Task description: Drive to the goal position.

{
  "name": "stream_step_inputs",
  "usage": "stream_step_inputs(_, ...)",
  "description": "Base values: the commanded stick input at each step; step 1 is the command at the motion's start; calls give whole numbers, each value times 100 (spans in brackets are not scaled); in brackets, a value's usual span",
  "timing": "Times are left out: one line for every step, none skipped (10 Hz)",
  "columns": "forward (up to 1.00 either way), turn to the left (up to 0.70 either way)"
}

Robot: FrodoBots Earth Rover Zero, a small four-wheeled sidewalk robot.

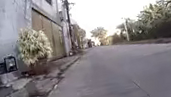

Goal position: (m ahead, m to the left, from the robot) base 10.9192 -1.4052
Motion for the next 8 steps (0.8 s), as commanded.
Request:
stream_step_inputs(100, 0)
stream_step_inputs(100, 0)
stream_step_inputs(100, 0)
stream_step_inputs(100, 0)
stream_step_inputs(100, 0)
stream_step_inputs(100, 0)
stream_step_inputs(100, 0)
stream_step_inputs(100, 0)
